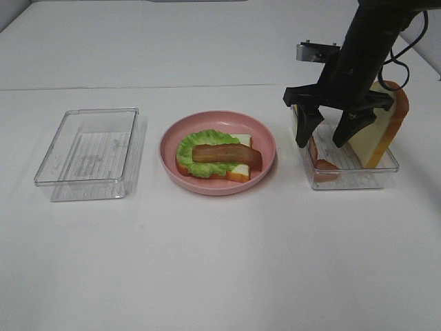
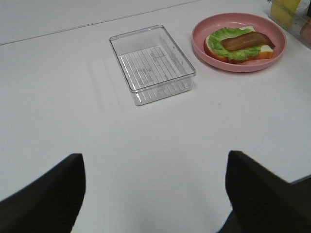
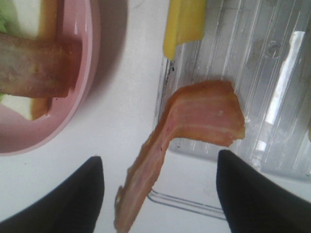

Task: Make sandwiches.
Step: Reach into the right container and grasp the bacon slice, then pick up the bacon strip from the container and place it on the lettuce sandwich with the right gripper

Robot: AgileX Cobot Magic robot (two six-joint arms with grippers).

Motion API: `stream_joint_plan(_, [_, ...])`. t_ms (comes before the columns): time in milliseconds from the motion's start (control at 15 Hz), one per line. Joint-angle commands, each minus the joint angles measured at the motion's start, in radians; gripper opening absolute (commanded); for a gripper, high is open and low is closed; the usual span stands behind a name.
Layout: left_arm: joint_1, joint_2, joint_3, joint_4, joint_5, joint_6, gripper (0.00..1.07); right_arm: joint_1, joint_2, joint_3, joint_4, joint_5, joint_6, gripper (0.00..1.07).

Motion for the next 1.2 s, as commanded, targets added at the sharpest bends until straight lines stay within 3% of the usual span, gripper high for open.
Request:
stream_joint_plan(67, [0.000, -0.024, 0.006, 0.002, -0.010, 0.000, 0.76, 0.001, 0.019, -0.006, 0.003, -0.034, 0.011, 0.57])
stream_joint_plan(133, [0.000, -0.024, 0.006, 0.002, -0.010, 0.000, 0.76, 0.001, 0.021, -0.006, -0.001, -0.042, 0.011, 0.48])
stream_joint_plan(533, [0.000, -0.024, 0.006, 0.002, -0.010, 0.000, 0.76, 0.001, 0.021, -0.006, -0.004, -0.045, 0.011, 0.24])
stream_joint_plan(600, [0.000, -0.024, 0.006, 0.002, -0.010, 0.000, 0.76, 0.001, 0.021, -0.006, -0.004, -0.041, 0.012, 0.16])
stream_joint_plan(667, [0.000, -0.024, 0.006, 0.002, -0.010, 0.000, 0.76, 0.001, 0.021, -0.006, -0.004, -0.020, 0.010, 0.00])
stream_joint_plan(1200, [0.000, -0.024, 0.006, 0.002, -0.010, 0.000, 0.76, 0.001, -0.114, -0.043, 0.041, 0.078, 0.004, 0.00])
